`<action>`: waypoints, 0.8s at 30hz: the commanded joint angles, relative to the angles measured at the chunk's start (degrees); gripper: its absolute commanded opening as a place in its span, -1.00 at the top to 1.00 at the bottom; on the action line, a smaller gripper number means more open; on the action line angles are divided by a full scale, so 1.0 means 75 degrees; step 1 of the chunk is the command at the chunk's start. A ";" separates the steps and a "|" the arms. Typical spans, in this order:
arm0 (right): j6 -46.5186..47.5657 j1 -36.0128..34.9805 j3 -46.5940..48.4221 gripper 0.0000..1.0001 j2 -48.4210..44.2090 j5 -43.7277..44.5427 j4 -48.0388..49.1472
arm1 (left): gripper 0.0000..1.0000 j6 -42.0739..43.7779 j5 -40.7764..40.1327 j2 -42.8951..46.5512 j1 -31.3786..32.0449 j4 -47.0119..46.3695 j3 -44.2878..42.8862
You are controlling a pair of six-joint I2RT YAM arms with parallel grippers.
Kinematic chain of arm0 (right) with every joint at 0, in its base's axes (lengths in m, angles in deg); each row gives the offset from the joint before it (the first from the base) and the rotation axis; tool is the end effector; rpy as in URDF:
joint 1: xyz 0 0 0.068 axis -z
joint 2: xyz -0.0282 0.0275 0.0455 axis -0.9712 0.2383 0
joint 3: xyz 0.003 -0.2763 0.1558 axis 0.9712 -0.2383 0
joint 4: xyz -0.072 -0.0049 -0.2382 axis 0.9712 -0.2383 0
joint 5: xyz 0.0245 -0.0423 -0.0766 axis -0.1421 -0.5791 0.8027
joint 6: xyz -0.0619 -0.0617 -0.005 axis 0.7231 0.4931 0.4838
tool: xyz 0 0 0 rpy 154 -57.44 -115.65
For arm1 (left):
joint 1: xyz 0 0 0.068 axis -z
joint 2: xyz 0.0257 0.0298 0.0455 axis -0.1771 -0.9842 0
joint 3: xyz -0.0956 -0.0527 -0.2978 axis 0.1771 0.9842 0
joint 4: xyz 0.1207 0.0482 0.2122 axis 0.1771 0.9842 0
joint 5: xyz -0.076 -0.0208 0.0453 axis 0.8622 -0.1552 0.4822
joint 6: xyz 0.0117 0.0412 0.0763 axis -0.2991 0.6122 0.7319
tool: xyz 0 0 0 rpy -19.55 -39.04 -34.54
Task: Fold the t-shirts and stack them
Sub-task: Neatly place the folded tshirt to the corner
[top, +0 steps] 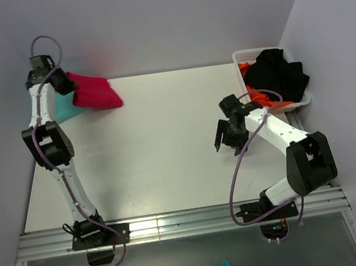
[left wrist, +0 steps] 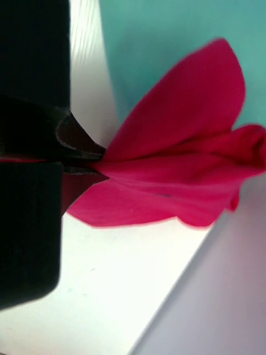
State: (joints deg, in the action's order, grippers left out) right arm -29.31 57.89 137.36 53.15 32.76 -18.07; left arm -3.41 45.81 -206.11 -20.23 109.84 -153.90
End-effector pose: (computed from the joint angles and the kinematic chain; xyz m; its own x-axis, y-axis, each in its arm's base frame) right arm 0.2382 0.0833 0.2275 -0.9343 0.3259 -0.1447 0.3001 0.9378 0.1743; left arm 0.5657 0.0830 0.2840 -0.5998 -0.5398 -0.5906 -0.3085 0.8371 -0.4518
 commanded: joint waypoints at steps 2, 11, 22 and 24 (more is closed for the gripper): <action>0.0241 0.0041 -0.0332 -0.53 -0.0332 0.0099 -0.0047 | 1.00 -0.0257 0.0481 0.0245 -0.1217 -0.0152 -0.0678; 0.0464 0.0053 -0.0170 -0.52 -0.0063 0.0087 -0.0117 | 0.86 -0.0609 0.1068 -0.0164 -0.2764 -0.0258 -0.0467; 0.0746 0.0053 0.0230 -0.52 0.0125 0.0087 -0.0281 | -0.99 -0.0726 0.0670 -0.0271 -0.3199 0.0011 -0.0373; 0.0746 0.0053 0.0172 -0.52 0.0113 0.0006 -0.0188 | -0.99 -0.0726 0.0576 0.0055 -0.3199 0.0046 -0.0397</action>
State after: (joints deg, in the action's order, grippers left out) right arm -24.76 57.89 137.71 53.89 33.04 -19.39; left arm -3.65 54.88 -208.17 -39.92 108.04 -156.52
